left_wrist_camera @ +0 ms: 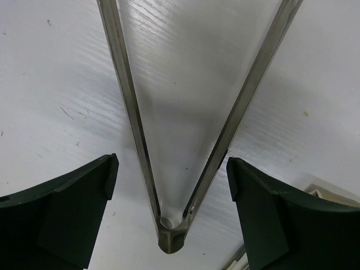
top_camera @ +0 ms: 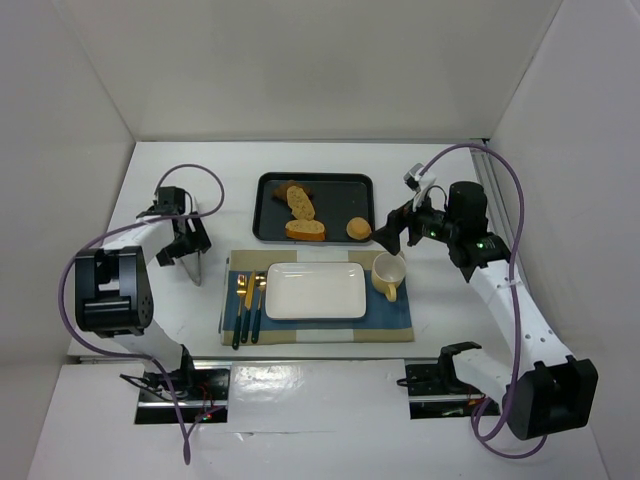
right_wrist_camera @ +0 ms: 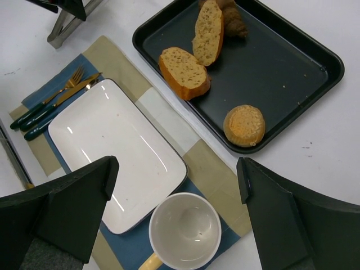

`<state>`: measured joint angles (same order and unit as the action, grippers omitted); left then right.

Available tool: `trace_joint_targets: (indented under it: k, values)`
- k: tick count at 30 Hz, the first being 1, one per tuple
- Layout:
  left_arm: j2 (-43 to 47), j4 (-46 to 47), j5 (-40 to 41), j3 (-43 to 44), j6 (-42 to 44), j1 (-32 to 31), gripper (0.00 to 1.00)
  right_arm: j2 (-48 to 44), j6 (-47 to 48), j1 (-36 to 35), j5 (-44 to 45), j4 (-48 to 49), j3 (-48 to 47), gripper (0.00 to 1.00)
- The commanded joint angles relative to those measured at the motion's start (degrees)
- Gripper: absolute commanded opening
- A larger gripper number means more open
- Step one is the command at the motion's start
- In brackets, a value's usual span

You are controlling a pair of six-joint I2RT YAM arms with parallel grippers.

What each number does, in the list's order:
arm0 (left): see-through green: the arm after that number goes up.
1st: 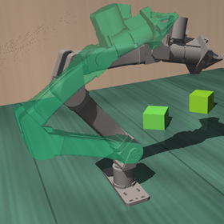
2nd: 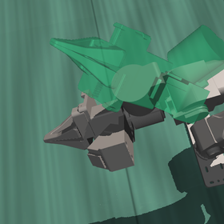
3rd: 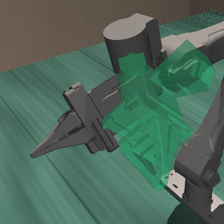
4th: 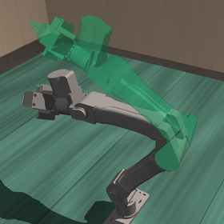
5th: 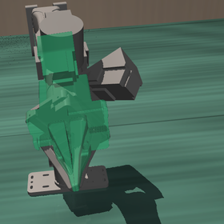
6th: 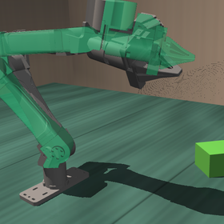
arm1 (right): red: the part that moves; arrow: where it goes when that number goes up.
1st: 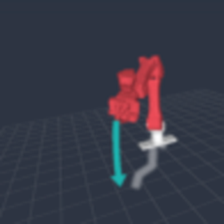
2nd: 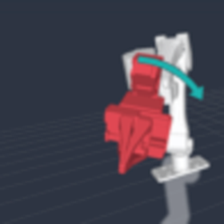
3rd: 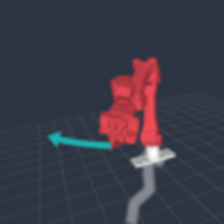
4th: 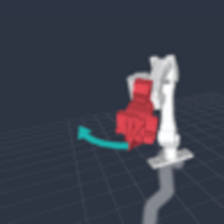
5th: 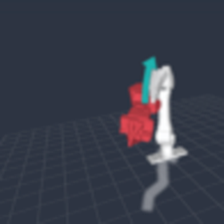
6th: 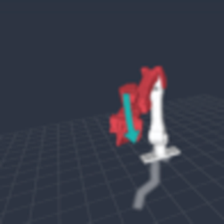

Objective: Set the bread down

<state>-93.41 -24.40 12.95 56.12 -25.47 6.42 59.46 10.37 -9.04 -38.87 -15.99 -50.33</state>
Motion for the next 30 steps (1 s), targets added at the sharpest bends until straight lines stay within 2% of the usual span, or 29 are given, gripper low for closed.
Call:
trace_joint_targets:
  k: [1,10,12,15,16,17,23,24,25,30]
  values:
    - [-1.3,0.5,-1.3,1.8,2.4,0.2,0.97,-1.8,0.7,-0.3,-1.2,0.0,-2.0,1.00]
    - [-6.3,0.0,-3.8,3.5,3.6,0.2,0.91,-2.3,0.7,-0.3,-1.2,0.0,-2.0,1.00]
    - [-6.3,0.0,-3.8,3.5,4.1,0.2,0.86,-2.9,0.7,-0.3,-1.2,0.0,-2.0,1.00]
    - [-6.8,-0.6,-4.3,3.5,4.1,0.2,0.75,-3.5,0.7,-0.3,-1.2,0.0,-2.0,1.00]
    - [-7.3,-0.6,-4.3,3.5,4.1,0.2,0.64,-3.5,0.7,-0.3,-1.2,0.0,-2.0,1.00]
    - [-7.3,-0.6,-4.3,3.5,4.1,0.2,0.58,-3.5,0.7,-0.3,-1.2,0.0,-2.0,1.00]
    - [-4.9,-0.6,-4.3,3.5,4.1,0.2,0.28,-4.0,0.7,-0.3,-1.2,0.0,-2.0,1.00]
    - [-3.8,-0.6,-4.3,3.5,3.5,0.2,0.09,-4.0,0.7,-0.3,-1.2,0.0,-2.0,1.00]
    - [-3.2,-0.6,-4.3,3.5,3.5,-0.4,0.00,-4.0,0.7,-0.3,-1.2,0.0,-2.0,1.00]
    - [1.2,-1.7,-4.9,4.0,3.0,-4.7,0.00,-4.0,0.7,-0.3,-1.2,0.0,-2.0,1.00]
